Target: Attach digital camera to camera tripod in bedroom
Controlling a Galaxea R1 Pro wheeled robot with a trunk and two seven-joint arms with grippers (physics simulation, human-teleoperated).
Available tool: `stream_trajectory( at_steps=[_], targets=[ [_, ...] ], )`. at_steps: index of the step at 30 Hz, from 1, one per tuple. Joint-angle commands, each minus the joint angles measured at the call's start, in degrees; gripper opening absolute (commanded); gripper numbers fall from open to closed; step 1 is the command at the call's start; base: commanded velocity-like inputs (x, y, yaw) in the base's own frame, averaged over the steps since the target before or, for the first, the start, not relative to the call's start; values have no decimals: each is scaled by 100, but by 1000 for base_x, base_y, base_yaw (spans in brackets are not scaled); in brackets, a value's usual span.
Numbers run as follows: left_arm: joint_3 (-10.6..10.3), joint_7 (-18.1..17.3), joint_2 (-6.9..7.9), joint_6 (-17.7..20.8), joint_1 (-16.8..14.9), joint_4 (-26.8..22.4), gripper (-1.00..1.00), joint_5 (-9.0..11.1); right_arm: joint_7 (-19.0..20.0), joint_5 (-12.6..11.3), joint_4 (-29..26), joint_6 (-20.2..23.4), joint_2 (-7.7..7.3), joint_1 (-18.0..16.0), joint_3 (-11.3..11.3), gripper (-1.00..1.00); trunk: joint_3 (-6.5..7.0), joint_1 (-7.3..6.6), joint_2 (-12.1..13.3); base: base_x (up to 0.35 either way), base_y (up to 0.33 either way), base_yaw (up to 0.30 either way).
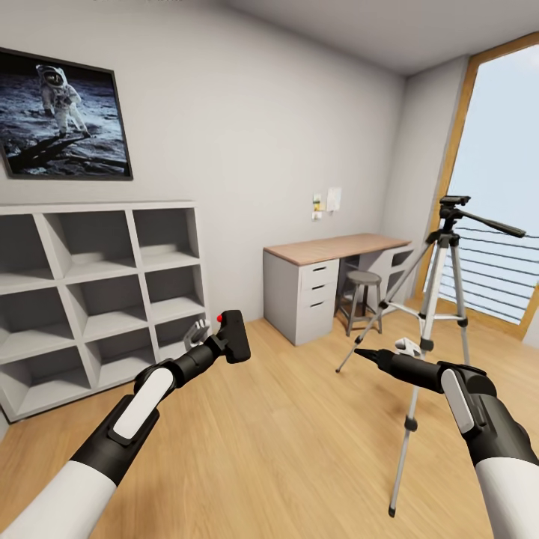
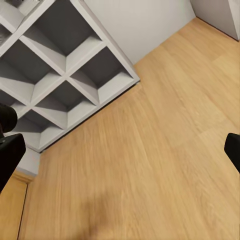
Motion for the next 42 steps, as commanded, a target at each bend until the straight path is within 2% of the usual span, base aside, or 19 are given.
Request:
stream_trajectory(
  at_steps=[1, 42],
  targets=[
    [-12, 52, 5, 0, -4, -11, -100, 62, 18, 1, -2, 29, 1, -5, -10, 100, 12, -23, 38, 0, 0, 0],
    [-12, 52, 14, 0, -4, -3, -100, 69, 6, 9, -2, 16, 10, -5, -10, 100, 748, -924, 1683, 0, 0, 0]
  ],
)
